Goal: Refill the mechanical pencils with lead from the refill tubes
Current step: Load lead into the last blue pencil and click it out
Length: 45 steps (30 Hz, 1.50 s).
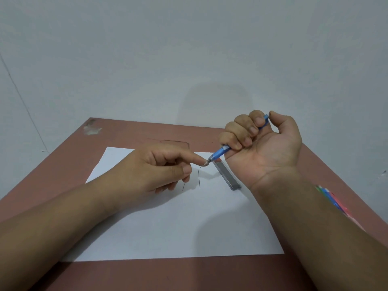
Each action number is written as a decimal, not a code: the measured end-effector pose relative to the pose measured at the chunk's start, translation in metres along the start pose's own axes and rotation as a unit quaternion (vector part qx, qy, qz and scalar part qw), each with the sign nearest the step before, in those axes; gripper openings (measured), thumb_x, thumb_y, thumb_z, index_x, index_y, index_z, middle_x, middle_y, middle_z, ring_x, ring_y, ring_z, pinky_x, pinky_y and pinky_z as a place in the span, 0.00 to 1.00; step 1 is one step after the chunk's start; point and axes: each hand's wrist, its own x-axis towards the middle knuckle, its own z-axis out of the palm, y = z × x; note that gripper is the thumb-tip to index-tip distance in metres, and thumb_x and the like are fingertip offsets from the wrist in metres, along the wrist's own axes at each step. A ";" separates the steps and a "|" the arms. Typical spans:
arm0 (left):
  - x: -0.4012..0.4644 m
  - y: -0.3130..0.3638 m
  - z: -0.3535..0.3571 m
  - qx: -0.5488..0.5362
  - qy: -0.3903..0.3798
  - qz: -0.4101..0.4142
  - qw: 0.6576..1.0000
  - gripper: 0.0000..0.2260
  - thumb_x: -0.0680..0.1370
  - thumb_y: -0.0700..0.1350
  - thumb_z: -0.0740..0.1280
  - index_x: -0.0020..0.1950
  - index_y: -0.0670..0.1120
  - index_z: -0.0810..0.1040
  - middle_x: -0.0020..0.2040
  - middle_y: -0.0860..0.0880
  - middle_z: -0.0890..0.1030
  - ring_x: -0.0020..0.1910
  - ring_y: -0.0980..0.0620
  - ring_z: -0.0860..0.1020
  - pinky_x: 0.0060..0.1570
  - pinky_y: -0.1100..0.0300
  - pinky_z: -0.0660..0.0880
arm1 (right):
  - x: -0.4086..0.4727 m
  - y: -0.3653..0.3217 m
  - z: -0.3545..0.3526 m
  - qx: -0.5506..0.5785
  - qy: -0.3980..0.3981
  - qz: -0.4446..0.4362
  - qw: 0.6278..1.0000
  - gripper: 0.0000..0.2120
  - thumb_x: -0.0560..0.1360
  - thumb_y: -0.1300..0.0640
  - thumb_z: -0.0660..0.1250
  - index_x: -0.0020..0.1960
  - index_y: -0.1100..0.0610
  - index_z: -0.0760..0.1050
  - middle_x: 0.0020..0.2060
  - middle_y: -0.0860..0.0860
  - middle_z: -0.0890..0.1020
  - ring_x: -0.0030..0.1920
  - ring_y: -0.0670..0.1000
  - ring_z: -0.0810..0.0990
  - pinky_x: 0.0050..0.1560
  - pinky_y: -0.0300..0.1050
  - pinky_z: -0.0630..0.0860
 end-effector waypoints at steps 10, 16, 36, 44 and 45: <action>0.000 0.002 0.002 -0.002 0.010 -0.016 1.000 0.10 0.76 0.45 0.68 0.50 0.57 0.87 0.37 0.50 0.80 0.33 0.52 0.71 0.30 0.66 0.67 | 0.000 0.002 0.001 0.000 0.005 -0.001 1.000 0.18 0.78 0.47 0.53 0.32 0.55 0.63 0.29 0.48 0.61 0.25 0.48 0.58 0.27 0.40 0.58; -0.002 0.007 0.004 0.016 0.024 -0.021 0.999 0.14 0.80 0.39 0.67 0.51 0.58 0.87 0.38 0.49 0.80 0.32 0.54 0.71 0.31 0.65 0.67 | 0.001 0.000 -0.001 0.007 0.015 -0.004 1.000 0.18 0.78 0.47 0.53 0.32 0.55 0.63 0.29 0.48 0.61 0.25 0.48 0.57 0.28 0.40 0.57; -0.002 0.015 0.009 0.036 0.066 -0.001 0.997 0.12 0.77 0.34 0.70 0.48 0.51 0.87 0.36 0.49 0.81 0.28 0.62 0.74 0.28 0.74 0.67 | 0.000 0.002 0.000 0.005 -0.002 0.002 1.000 0.19 0.78 0.47 0.53 0.32 0.56 0.64 0.29 0.48 0.61 0.25 0.48 0.58 0.27 0.41 0.58; -0.001 0.013 0.008 0.043 0.070 0.006 0.997 0.12 0.76 0.35 0.71 0.48 0.52 0.87 0.35 0.49 0.81 0.28 0.62 0.74 0.28 0.73 0.67 | 0.001 0.001 0.000 0.000 -0.004 -0.004 1.000 0.18 0.77 0.48 0.52 0.33 0.56 0.63 0.29 0.48 0.61 0.25 0.48 0.58 0.28 0.41 0.57; -0.001 0.013 0.008 0.044 0.070 0.007 0.997 0.12 0.76 0.35 0.71 0.48 0.52 0.87 0.35 0.49 0.81 0.28 0.62 0.74 0.28 0.73 0.67 | 0.001 0.001 0.001 -0.001 -0.004 -0.004 1.000 0.18 0.77 0.48 0.52 0.33 0.56 0.63 0.29 0.48 0.61 0.25 0.48 0.58 0.28 0.41 0.57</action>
